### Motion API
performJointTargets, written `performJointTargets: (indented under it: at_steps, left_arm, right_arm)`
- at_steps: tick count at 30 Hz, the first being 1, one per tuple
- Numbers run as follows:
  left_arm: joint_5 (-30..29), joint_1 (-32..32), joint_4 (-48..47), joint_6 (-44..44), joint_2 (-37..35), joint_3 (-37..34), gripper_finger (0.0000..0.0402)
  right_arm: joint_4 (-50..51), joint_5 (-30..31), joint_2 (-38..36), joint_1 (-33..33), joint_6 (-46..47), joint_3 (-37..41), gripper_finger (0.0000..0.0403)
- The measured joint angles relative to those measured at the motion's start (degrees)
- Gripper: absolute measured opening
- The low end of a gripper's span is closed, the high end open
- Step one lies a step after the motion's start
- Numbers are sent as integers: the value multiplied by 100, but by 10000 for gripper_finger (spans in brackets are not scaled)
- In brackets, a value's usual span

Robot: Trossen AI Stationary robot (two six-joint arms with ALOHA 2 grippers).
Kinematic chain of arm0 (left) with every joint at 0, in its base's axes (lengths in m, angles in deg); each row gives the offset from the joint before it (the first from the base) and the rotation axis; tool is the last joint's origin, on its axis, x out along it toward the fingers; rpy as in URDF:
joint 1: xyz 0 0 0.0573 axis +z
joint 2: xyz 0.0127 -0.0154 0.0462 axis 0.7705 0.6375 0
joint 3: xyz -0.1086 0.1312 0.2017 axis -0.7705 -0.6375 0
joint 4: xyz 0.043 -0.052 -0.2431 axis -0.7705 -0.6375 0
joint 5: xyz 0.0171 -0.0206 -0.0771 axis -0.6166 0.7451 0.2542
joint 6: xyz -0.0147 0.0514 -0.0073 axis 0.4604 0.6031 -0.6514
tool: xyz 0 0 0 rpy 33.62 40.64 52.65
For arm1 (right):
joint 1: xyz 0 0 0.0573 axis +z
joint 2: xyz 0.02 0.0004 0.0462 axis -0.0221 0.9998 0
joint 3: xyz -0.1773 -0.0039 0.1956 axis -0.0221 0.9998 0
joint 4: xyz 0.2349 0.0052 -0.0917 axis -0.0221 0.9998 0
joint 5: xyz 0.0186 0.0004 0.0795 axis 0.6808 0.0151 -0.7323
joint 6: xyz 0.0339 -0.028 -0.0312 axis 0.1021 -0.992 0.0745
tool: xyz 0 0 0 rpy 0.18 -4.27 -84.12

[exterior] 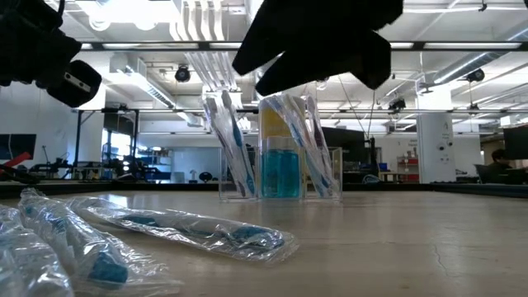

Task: Pick & Place toothbrushing station
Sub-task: Put the blue toothbrush into the transparent organizer

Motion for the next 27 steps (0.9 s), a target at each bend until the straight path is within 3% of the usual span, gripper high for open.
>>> performJointTargets:
  at_steps: [4, 8, 15, 19, 27]
  left_arm:
    - [-2, 0, -7, -158, 0, 2, 23]
    - [-2, 0, -11, -151, 0, 2, 24]
    - [75, -4, -30, -177, 4, 2, 23]
    - [251, -5, -52, -231, 14, 4, 26]
    - [363, -4, -56, -367, 20, 4, 25]
  right_arm:
    - [764, -413, 540, -2, 90, -941, 148]
    - [854, -897, 1064, -7, -62, -1631, 148]
    - [2313, -869, 1792, -100, 416, -2813, 148]
    - [3011, -1284, 2165, -254, 429, -3443, 148]
    - [3657, -1747, 2715, -545, -249, -4186, 157]
